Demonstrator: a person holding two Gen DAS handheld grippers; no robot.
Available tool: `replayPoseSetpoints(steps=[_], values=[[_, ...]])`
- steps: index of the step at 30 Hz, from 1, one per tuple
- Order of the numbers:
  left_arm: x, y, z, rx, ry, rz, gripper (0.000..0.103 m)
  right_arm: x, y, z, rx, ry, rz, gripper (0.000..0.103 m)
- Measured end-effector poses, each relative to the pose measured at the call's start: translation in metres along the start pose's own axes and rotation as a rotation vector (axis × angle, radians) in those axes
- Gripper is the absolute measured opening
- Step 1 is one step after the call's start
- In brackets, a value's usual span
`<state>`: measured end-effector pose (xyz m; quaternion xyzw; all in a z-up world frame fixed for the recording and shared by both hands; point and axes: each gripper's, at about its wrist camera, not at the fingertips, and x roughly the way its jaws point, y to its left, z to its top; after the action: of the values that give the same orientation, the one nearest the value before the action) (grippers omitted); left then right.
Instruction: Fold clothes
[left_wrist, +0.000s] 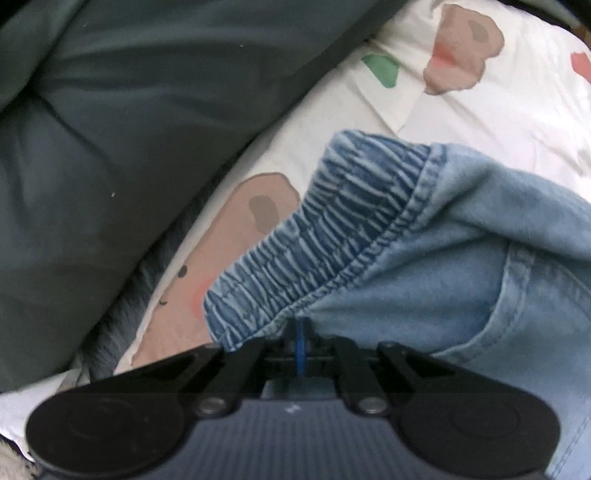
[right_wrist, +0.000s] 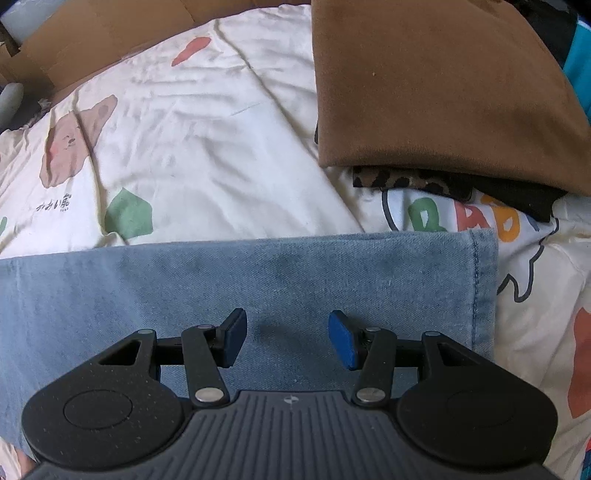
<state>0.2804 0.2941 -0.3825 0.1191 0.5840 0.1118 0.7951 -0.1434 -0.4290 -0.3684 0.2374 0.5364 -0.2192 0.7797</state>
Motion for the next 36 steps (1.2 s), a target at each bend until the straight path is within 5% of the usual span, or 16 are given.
replayPoseSetpoints(steps=[6, 8, 10, 19, 28, 36], values=[[-0.034, -0.006, 0.007, 0.019, -0.026, 0.023, 0.004, 0.000, 0.026, 0.010, -0.086, -0.039, 0.062, 0.056], [-0.052, -0.012, 0.009, 0.056, -0.065, 0.019, 0.015, 0.001, 0.036, 0.014, -0.114, -0.049, 0.086, 0.056], [-0.070, -0.019, 0.011, 0.078, -0.106, -0.030, 0.025, 0.005, 0.049, 0.016, -0.142, -0.053, 0.115, 0.056], [-0.113, -0.061, 0.028, 0.116, -0.240, -0.215, 0.038, 0.025, 0.108, 0.020, -0.291, -0.050, 0.231, 0.056], [-0.111, -0.134, 0.017, 0.219, -0.250, -0.347, 0.038, 0.040, 0.144, 0.020, -0.401, -0.077, 0.250, 0.056], [-0.074, -0.175, 0.012, 0.303, -0.161, -0.290, 0.038, 0.052, 0.168, 0.023, -0.463, -0.070, 0.216, 0.053]])
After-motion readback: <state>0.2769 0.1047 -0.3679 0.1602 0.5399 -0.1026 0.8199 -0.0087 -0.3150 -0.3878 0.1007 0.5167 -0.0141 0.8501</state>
